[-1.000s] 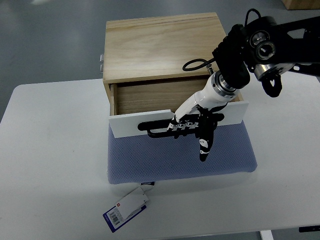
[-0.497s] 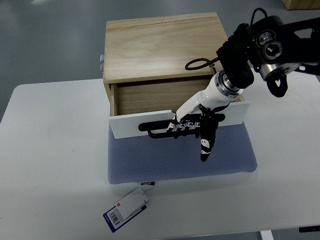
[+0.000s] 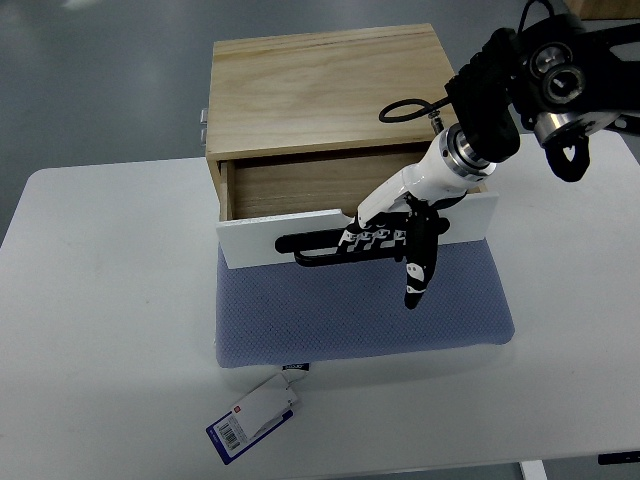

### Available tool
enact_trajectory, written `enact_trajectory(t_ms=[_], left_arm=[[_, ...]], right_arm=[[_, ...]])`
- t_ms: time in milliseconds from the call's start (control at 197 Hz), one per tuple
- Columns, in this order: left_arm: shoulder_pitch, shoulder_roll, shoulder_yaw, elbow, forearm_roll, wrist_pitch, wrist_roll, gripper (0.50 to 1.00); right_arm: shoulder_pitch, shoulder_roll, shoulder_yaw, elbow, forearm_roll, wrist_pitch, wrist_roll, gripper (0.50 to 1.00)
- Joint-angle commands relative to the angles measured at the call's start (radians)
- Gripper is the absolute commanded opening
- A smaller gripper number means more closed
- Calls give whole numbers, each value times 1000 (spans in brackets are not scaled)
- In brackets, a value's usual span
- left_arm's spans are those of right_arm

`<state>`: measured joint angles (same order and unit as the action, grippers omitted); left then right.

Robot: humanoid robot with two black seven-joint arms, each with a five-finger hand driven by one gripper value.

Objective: Open wood drawer with right hand

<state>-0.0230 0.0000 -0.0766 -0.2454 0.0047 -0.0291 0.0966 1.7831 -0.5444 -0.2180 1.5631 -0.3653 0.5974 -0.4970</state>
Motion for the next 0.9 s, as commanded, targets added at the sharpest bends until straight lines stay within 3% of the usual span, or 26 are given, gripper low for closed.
enact_trajectory(t_ms=[0,609,777,893], left_arm=[[0,0,0,0,0,0,0,1000],[2,0,-2,0,0,0,0,1000],[2,0,0,-2,0,-2,0,1000],[0,0,0,-2,1,-2,0,1000]], right_arm=[[16,0,3,0,0,-1,0,946],[72,-34,71,-6,8,8,0,946],[67,-91,256,-124,19,-1,8,946],[29,-104,355,-258,45,-4,61,946]])
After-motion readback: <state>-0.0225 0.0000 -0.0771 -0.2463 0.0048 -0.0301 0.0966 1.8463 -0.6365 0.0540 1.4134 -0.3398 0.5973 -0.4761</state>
